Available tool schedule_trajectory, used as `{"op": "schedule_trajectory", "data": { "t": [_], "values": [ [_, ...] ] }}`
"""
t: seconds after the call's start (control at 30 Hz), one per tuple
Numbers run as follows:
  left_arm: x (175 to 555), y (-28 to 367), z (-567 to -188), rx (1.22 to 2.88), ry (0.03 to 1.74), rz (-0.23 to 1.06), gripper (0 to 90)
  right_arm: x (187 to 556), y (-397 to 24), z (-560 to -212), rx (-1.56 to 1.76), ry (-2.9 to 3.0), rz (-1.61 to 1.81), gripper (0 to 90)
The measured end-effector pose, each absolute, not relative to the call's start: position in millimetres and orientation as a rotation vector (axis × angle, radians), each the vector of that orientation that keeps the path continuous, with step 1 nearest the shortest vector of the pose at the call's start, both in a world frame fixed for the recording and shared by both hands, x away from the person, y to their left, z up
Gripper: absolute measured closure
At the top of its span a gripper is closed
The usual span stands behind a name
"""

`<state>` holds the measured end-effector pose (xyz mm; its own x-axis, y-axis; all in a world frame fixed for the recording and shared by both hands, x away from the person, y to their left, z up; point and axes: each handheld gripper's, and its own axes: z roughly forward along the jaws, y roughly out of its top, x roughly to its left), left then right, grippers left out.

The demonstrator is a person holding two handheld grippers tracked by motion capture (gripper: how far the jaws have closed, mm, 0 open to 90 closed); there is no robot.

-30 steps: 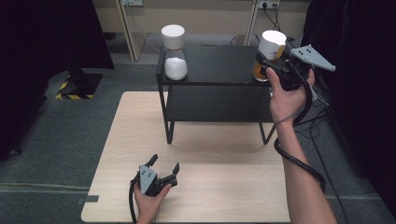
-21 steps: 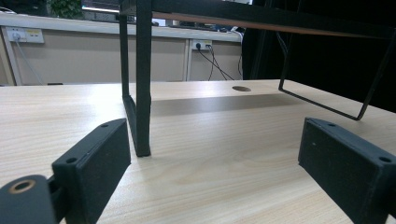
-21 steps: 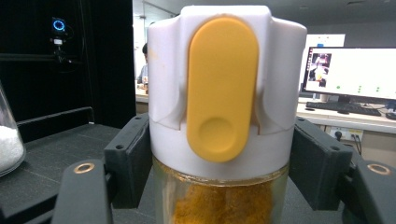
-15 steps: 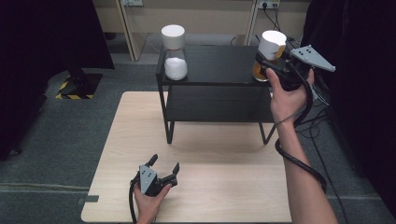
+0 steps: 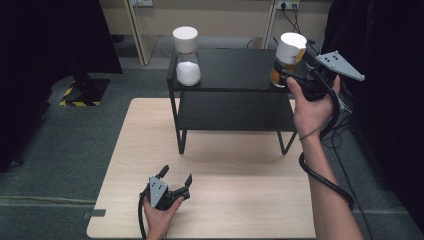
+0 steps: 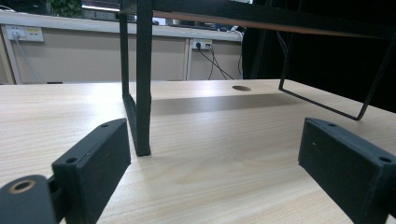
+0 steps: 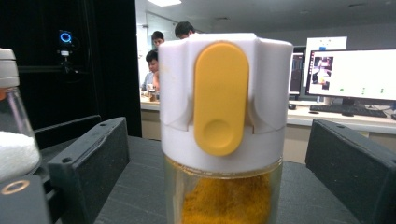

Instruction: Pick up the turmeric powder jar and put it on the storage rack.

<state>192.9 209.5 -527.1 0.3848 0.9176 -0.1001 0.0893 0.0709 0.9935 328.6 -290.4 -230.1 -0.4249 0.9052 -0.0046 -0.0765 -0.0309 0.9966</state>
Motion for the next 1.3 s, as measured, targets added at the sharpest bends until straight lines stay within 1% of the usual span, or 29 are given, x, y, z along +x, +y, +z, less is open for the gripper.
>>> {"op": "schedule_trajectory", "data": {
  "t": [0.4,0.83,1.07,1.3],
  "values": [
    [192.8,210.0,-527.7,1.358,0.998,0.811,8.7,318.7,-298.2,-237.5,0.89,1.462,1.572,6.7],
    [192.4,209.3,-527.7,1.36,0.997,0.817,8.7,295.6,-306.4,-251.5,0.866,1.463,1.58,6.2],
    [192.3,209.6,-528.0,1.358,0.996,0.816,8.7,281.3,-312.3,-265.1,0.837,1.474,1.595,5.9],
    [192.0,209.6,-528.4,1.355,0.995,0.817,8.7,266.2,-317.6,-288.5,0.82,1.47,1.612,5.9]
  ]
}}
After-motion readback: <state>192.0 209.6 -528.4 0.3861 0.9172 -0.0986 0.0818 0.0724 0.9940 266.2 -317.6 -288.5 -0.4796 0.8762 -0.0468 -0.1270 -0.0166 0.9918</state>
